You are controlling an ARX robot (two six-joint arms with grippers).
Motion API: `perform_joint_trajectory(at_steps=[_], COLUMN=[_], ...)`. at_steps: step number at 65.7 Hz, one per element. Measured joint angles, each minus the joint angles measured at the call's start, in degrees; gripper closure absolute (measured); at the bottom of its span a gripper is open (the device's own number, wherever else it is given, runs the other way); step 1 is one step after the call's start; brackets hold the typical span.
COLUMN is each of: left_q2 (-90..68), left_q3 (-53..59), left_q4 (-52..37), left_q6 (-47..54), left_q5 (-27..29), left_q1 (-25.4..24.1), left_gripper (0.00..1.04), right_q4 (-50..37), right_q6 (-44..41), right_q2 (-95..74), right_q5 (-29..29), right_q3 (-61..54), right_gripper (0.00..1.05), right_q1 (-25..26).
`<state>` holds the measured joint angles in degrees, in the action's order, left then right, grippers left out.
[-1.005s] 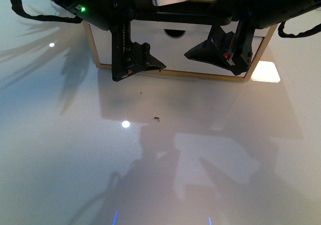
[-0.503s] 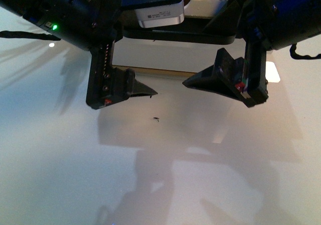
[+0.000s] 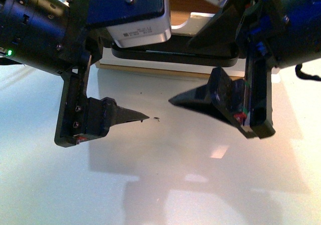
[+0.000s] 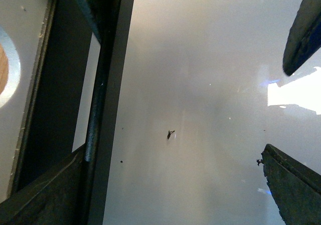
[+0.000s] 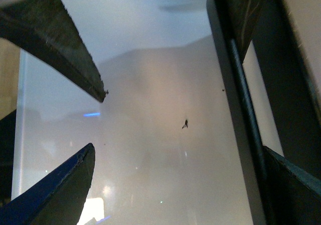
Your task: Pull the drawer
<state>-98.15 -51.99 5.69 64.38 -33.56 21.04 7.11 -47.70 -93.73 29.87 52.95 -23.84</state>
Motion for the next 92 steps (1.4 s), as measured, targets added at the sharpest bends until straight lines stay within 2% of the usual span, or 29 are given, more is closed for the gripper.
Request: perform_joint_trajectory(at_steps=[23,30,40,49,58,67,74,82,86,89,92], left_q2=[10.29,16.76,26.32,37.94,50.56,64.11,71.49,71.82,73.22,74.29,75.19], left_q3=[4.90,10.23,17.27,26.10,34.03,40.30,42.62,42.64,43.39,44.15,44.78], left_q4=[-10.19,-17.59,-28.02,-32.04,-31.12,-25.35,-21.79,-21.79,-21.81,-21.79,-21.64], left_q6=[-11.15,-17.11,-26.88,-36.83,-44.17,-51.19,-58.01,-59.80,-61.96,-62.82,-63.36], left_q5=[-1.70,-1.29,2.86,6.67,11.72,18.16,18.58,18.60,29.38,32.96,33.62], left_q1=[-0.13,-1.86,-5.90,-10.78,-14.60,-17.66,-20.11,-20.15,-20.57,-20.98,-21.03], left_gripper=[0.07,0.07,0.07,0.07,0.07,0.07,0.07,0.07,0.21,0.30,0.38], right_q4=[-5.99,-12.90,-20.11,-23.96,-22.67,-17.09,-11.82,-11.67,-12.79,-13.03,-13.05], right_q6=[6.05,10.14,16.26,23.54,30.27,38.29,44.65,46.95,47.10,47.15,47.17], right_q2=[12.17,18.67,27.54,39.76,53.31,67.32,75.78,76.52,77.57,78.42,78.95], right_q5=[-1.11,-5.40,-10.62,-15.69,-22.16,-29.83,-35.89,-36.13,-30.64,-30.45,-30.40], right_q3=[-4.39,-9.51,-17.33,-27.28,-34.27,-39.36,-41.55,-41.64,-42.73,-43.63,-44.37], right_gripper=[0.09,0.09,0.09,0.09,0.09,0.09,0.09,0.09,0.20,0.29,0.36], right_q1=[3.30,5.64,8.92,11.85,14.43,16.48,18.80,18.99,22.08,23.08,23.54])
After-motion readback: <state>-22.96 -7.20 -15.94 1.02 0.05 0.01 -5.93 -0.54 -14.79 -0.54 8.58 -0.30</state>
